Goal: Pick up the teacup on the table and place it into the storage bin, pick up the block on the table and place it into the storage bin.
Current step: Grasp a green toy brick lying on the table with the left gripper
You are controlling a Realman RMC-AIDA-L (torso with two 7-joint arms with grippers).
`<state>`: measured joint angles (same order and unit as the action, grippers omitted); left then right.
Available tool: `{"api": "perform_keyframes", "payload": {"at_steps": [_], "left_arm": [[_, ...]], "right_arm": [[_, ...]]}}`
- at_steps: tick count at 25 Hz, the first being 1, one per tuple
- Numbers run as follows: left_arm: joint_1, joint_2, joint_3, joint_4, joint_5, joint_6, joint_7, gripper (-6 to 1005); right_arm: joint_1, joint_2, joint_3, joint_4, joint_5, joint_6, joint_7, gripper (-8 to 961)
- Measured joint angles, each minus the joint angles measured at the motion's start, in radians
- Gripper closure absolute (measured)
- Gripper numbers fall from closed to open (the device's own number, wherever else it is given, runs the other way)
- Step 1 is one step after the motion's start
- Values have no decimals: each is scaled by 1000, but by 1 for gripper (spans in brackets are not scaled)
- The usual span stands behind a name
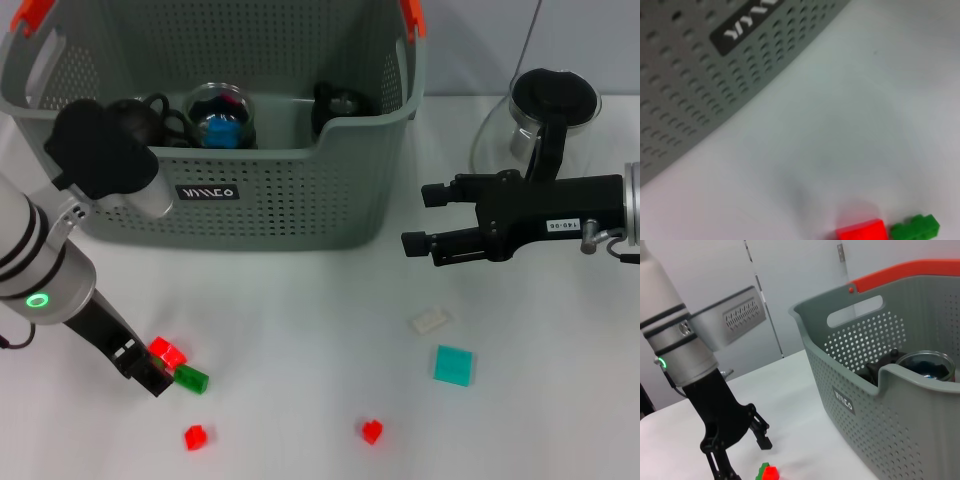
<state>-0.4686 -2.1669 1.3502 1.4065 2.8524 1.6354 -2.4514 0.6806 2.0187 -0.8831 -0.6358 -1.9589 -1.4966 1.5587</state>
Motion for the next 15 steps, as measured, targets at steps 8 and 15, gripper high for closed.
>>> {"api": "perform_keyframes", "payload": {"at_steps": [8,15], "left_arm": [[-3,-1,8,-52,2,-49,-21,98],[-1,0,23,-73,4,-83,-29,109]], "right_arm": [[3,0,2,-3,0,0,0,42],[4,0,3,-6,0,-1,0,42]]}}
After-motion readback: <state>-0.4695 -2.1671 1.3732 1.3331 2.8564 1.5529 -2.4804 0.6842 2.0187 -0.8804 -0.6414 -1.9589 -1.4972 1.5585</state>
